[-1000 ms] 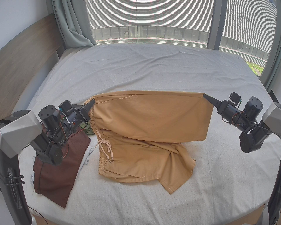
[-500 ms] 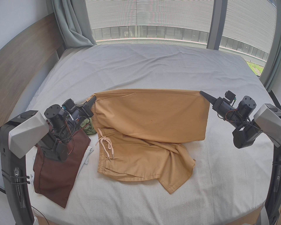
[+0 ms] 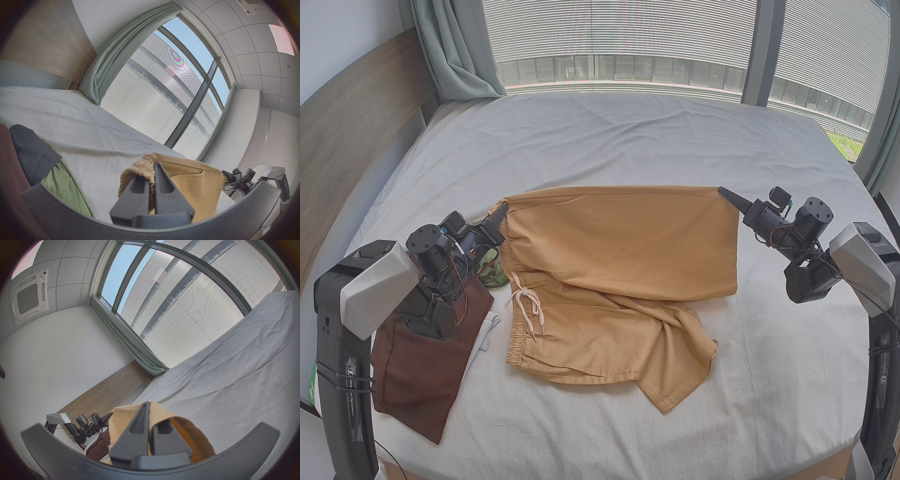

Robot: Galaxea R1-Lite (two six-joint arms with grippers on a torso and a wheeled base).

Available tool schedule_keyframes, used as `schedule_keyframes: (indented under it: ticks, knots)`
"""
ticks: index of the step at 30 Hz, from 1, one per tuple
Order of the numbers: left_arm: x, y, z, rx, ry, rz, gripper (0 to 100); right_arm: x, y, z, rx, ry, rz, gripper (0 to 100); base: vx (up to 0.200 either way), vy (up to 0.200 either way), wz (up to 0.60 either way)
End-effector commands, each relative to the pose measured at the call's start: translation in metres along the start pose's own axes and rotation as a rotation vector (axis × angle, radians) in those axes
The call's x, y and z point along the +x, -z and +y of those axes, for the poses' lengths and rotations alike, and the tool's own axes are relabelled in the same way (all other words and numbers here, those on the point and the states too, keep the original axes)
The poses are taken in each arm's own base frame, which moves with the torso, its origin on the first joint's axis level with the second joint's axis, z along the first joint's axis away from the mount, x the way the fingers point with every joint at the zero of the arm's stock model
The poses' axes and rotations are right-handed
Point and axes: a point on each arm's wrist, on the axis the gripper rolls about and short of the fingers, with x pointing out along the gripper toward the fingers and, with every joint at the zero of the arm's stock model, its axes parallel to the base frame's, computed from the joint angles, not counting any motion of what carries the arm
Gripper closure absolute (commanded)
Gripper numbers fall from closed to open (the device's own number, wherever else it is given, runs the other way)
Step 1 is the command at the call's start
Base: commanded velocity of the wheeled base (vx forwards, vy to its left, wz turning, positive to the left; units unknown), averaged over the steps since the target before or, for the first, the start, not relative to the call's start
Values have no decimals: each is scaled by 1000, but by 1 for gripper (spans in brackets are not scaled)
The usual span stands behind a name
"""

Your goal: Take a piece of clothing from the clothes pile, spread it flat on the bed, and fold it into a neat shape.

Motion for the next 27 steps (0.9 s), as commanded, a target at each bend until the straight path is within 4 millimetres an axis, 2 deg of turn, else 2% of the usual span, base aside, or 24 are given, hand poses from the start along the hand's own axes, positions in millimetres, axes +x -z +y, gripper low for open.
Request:
schedule_keyframes:
  ticks: [1, 9, 21, 22, 23, 24, 27]
  knots:
    - [4, 8, 8, -14, -3, -3, 100, 8, 10, -15, 5, 0, 6, 100, 0, 0, 0]
    - [12, 11, 15, -29, 8, -27, 100, 16, 22, -31, 9, 1, 9, 100, 0, 0, 0]
    - [19, 21, 21, -40, 30, -32, 100, 24, 17, -36, -17, -19, -16, 100, 0, 0, 0]
    - [20, 22, 22, -38, 31, -37, 0, 25, 15, -36, -22, -21, -22, 100, 0, 0, 0]
    - [21, 23, 23, -38, 33, -37, 0, 26, 14, -35, -24, -26, -25, 100, 0, 0, 0]
    - [21, 23, 23, -39, 35, -38, 0, 27, 15, -36, -27, -27, -26, 0, 0, 0, 0]
    - [21, 23, 23, -46, 38, -34, 0, 28, 15, -39, -28, -20, -32, 0, 0, 0, 0]
